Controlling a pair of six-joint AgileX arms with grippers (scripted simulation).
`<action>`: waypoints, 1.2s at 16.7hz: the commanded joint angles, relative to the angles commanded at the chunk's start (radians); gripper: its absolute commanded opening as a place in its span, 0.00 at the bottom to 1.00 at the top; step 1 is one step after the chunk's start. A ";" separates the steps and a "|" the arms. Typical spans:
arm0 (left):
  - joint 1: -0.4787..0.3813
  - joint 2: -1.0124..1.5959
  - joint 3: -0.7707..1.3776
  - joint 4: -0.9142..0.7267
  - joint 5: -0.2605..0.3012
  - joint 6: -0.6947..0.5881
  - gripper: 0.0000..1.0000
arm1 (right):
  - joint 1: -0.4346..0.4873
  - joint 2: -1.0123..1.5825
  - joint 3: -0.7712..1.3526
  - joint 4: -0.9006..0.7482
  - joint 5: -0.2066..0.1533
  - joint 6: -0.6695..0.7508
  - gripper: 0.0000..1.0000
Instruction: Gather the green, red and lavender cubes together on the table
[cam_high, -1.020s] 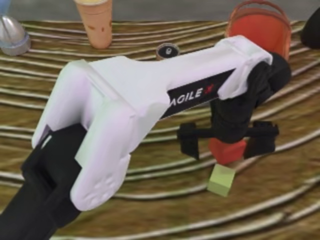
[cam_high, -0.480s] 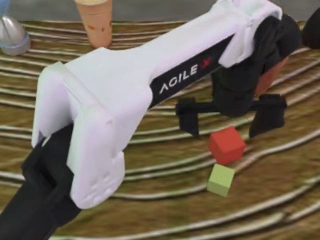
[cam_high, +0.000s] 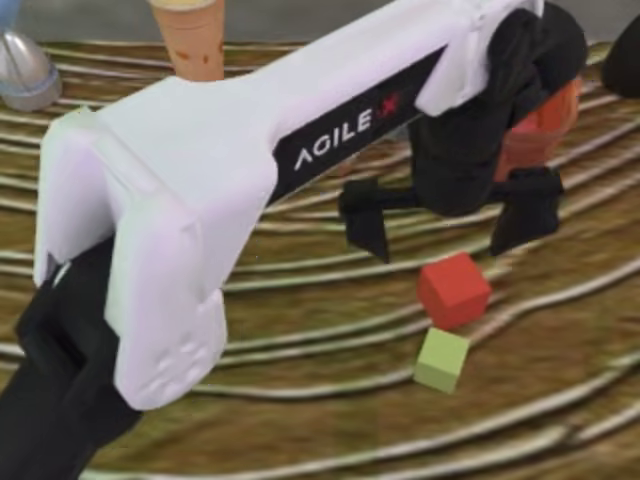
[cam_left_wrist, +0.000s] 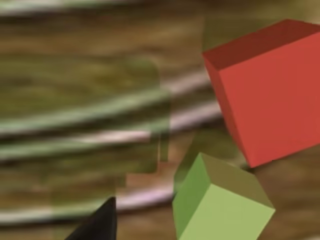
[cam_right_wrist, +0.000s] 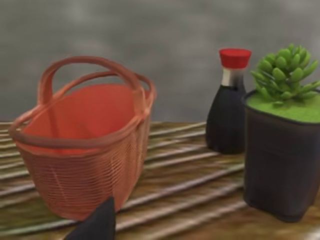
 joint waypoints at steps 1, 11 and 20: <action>0.020 -0.040 -0.039 0.026 -0.002 0.006 1.00 | 0.011 0.031 0.031 -0.021 0.000 0.003 1.00; 0.387 -0.951 -0.900 0.519 -0.016 0.199 1.00 | 0.201 0.804 0.657 -0.452 0.004 0.048 1.00; 0.730 -1.933 -1.911 1.076 -0.012 0.599 1.00 | 0.398 1.629 1.265 -0.903 0.001 0.093 1.00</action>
